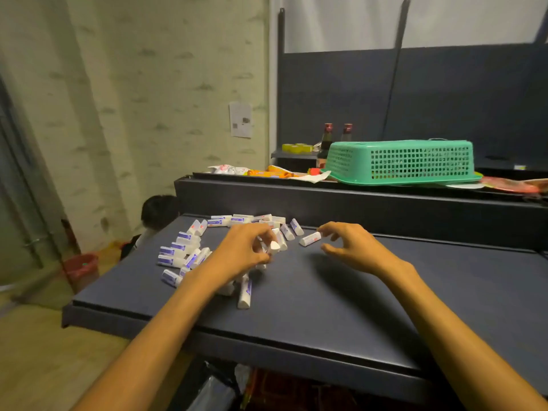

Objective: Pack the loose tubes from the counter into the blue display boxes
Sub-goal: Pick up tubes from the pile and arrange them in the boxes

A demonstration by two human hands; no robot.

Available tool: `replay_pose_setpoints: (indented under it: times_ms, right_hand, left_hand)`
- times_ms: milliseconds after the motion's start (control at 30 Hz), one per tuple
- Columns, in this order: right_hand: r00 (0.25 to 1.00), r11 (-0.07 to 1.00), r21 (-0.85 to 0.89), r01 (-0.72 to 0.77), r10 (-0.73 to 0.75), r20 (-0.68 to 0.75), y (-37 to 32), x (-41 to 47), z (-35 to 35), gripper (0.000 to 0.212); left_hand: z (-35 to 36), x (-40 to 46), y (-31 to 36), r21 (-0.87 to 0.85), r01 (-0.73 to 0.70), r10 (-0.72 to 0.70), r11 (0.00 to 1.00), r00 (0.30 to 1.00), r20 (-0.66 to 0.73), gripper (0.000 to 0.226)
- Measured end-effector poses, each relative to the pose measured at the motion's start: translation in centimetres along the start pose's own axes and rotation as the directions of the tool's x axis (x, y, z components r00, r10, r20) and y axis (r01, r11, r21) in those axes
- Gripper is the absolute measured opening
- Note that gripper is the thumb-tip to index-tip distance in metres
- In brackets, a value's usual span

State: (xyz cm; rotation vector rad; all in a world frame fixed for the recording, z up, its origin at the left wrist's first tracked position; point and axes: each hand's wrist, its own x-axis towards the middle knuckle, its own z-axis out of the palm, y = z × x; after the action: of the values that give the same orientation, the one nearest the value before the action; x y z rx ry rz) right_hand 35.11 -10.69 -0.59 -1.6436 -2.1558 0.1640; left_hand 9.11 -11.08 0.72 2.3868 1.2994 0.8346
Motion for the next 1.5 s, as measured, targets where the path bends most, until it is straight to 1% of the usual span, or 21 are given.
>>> replay_pose_setpoints:
  times_ms: [133,233,400,500,600,700,833,900,1100,1200,1333,1500]
  right_hand:
    - [0.994,0.993,-0.054,-0.107,0.108,0.005,-0.8,1.6,1.4,0.036]
    - [0.983,0.979,-0.093,-0.179,0.181,0.019,-1.5,2.8,2.4,0.039]
    - [0.967,0.958,-0.142,-0.249,0.255,0.027,-2.6,4.1,3.6,0.044]
    - [0.957,0.947,-0.181,-0.266,0.281,0.066,-2.7,4.8,3.9,0.04]
    - [0.952,0.941,-0.208,-0.268,0.292,0.096,-2.4,5.1,3.9,0.03]
    - [0.954,0.946,-0.195,-0.26,0.282,0.098,-1.9,5.3,3.7,0.019]
    - [0.964,0.966,-0.08,-0.248,0.254,0.08,-1.1,4.8,3.3,0.011]
    - [0.965,0.968,-0.04,-0.246,0.249,0.078,-0.9,4.4,3.1,0.014]
    - [0.968,0.969,0.048,-0.243,0.239,0.08,-0.5,3.6,2.5,0.032]
    - [0.978,0.976,0.066,-0.209,0.208,0.023,-0.9,2.8,2.2,0.032]
    - [0.984,0.988,0.066,-0.142,0.148,-0.101,-1.8,1.8,1.5,0.031]
    - [0.973,0.994,0.019,-0.11,0.111,-0.202,-2.8,-0.1,0.6,0.032]
  left_hand:
    - [-1.3,1.3,-2.8,-0.032,-0.058,0.057,0.998,0.998,-0.019,0.029]
    - [-1.7,2.3,-4.6,0.02,-0.117,0.117,0.993,0.993,0.006,0.028]
    - [-2.2,3.7,-6.7,-0.086,-0.202,0.2,0.976,0.979,-0.038,0.023]
    - [-2.3,4.5,-7.7,-0.146,-0.251,0.243,0.957,0.968,-0.066,0.02]
    - [-2.2,5.3,-8.3,-0.173,-0.276,0.265,0.945,0.96,-0.087,0.02]
    - [-1.7,5.8,-8.5,-0.172,-0.273,0.262,0.946,0.961,-0.084,0.022]
    - [-1.0,6.3,-8.1,-0.161,-0.262,0.256,0.951,0.965,-0.059,0.025]
    - [-0.9,6.4,-7.9,-0.15,-0.26,0.253,0.954,0.965,-0.064,0.025]
    - [-0.7,6.0,-7.5,-0.12,-0.256,0.246,0.959,0.965,-0.088,0.025]
    - [-0.6,5.8,-7.4,-0.101,-0.269,0.259,0.958,0.961,-0.101,0.024]
    - [-0.7,5.6,-7.1,-0.044,-0.288,0.283,0.957,0.954,-0.094,0.025]
    - [-0.4,5.5,-6.3,-0.004,-0.333,0.332,0.943,0.941,-0.063,0.025]
